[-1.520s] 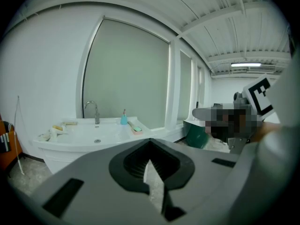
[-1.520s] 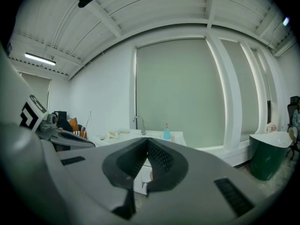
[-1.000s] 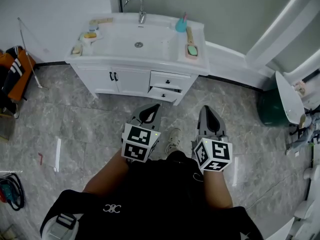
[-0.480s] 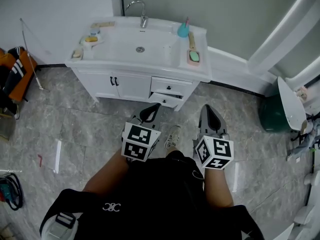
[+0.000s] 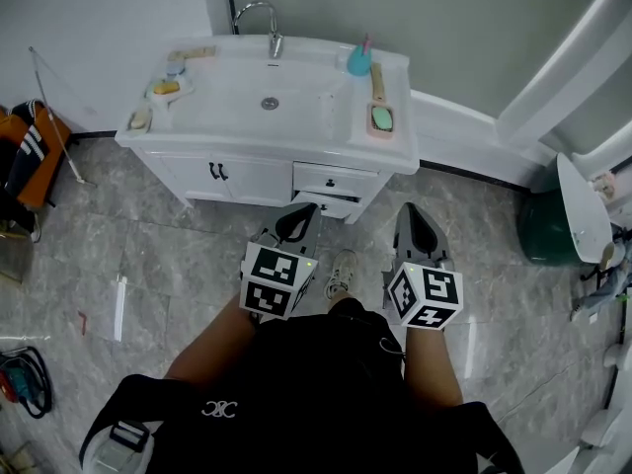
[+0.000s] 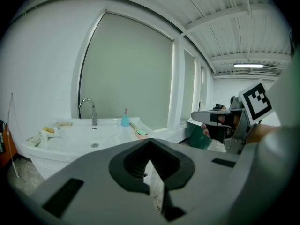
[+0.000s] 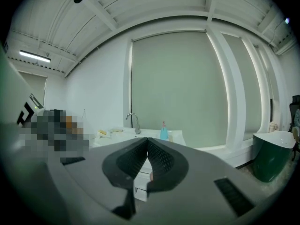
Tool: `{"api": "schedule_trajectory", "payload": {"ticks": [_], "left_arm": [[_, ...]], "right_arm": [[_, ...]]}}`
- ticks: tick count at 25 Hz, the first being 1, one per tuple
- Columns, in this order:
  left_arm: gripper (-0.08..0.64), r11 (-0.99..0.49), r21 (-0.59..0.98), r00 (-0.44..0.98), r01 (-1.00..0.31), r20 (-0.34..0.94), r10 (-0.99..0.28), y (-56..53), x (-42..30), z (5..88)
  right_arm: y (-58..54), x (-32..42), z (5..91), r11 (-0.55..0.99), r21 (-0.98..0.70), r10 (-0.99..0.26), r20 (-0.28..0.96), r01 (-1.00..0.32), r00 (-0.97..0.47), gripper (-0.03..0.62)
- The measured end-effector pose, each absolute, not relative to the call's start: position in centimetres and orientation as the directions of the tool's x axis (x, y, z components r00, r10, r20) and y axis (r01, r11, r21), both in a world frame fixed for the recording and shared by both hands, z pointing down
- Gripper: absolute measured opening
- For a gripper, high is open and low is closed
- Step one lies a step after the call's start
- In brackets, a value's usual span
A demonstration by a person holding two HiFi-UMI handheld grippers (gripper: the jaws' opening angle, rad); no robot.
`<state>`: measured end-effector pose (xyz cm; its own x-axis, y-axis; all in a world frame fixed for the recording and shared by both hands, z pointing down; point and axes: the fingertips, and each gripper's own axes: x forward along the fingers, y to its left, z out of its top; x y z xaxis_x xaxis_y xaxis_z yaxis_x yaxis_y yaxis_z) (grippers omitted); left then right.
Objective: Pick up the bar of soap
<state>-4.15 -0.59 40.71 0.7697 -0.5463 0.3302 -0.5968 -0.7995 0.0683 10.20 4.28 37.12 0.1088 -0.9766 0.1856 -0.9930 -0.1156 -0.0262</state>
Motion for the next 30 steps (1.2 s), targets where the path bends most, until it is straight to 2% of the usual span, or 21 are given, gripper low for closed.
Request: {"api": "schedule_trajectory", "payload": {"ticks": [13, 30], "left_arm": [[0.000, -0.787, 0.104, 0.753, -0.608, 0.390, -0.530, -7.1, 0.6, 42.6], [0.000, -0.726, 0.093, 0.685, -0.681, 0.432, -0.587, -18.9, 9.6, 42.8]], "right_arm": [[-3.2, 15.6, 39.5, -0.098, -0.062, -0.958, 0.277, -0.993, 0.078, 0.006], [-15.1, 25.2, 42.6, 0.030, -0.055, -0.915, 0.399, -0.998, -0.050, 0.007]]}}
